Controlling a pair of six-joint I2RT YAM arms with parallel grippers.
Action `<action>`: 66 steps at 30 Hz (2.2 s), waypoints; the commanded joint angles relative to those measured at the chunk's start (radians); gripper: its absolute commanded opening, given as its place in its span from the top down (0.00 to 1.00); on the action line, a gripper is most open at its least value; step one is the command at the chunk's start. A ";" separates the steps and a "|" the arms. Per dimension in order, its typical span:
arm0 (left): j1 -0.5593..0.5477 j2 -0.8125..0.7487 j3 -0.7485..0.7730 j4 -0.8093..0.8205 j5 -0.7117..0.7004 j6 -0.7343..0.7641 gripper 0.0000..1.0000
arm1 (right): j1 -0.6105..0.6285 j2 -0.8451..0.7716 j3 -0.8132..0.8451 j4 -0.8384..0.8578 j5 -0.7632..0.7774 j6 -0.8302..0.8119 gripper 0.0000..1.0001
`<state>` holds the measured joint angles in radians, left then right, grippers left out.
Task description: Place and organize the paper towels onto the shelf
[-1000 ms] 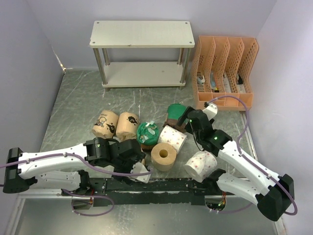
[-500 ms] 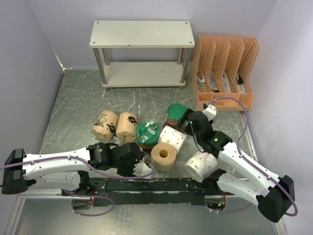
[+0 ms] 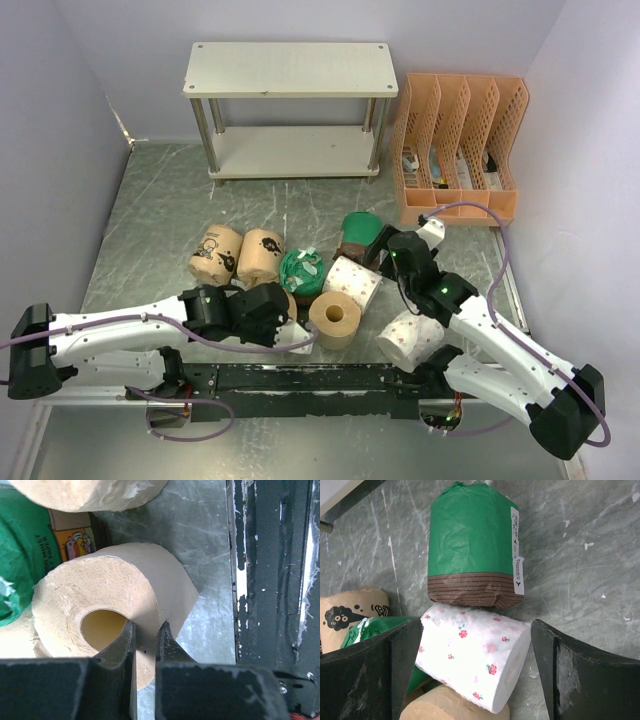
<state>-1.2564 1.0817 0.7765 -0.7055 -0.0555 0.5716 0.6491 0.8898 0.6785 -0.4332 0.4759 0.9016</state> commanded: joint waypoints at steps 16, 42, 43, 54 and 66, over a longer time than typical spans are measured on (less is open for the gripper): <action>0.094 0.013 0.646 -0.362 -0.117 0.198 0.93 | -0.017 -0.027 0.050 -0.032 0.035 -0.049 0.09; 0.816 0.897 1.173 0.340 -0.006 0.166 0.93 | -0.032 -0.111 0.011 -0.016 0.037 -0.122 0.09; 0.821 0.942 1.222 0.323 -0.009 0.163 0.93 | -0.033 -0.113 0.016 -0.021 0.049 -0.133 0.09; 0.890 1.219 1.421 0.301 -0.098 0.194 0.85 | -0.038 -0.124 0.103 -0.071 0.168 -0.262 0.08; 0.944 1.273 1.467 0.304 -0.120 0.232 0.79 | -0.043 -0.140 0.064 -0.045 0.179 -0.300 0.07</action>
<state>-0.3153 2.3531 2.2078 -0.4290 -0.1505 0.7780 0.6159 0.7544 0.7555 -0.4976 0.6353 0.6231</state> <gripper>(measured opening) 0.239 0.927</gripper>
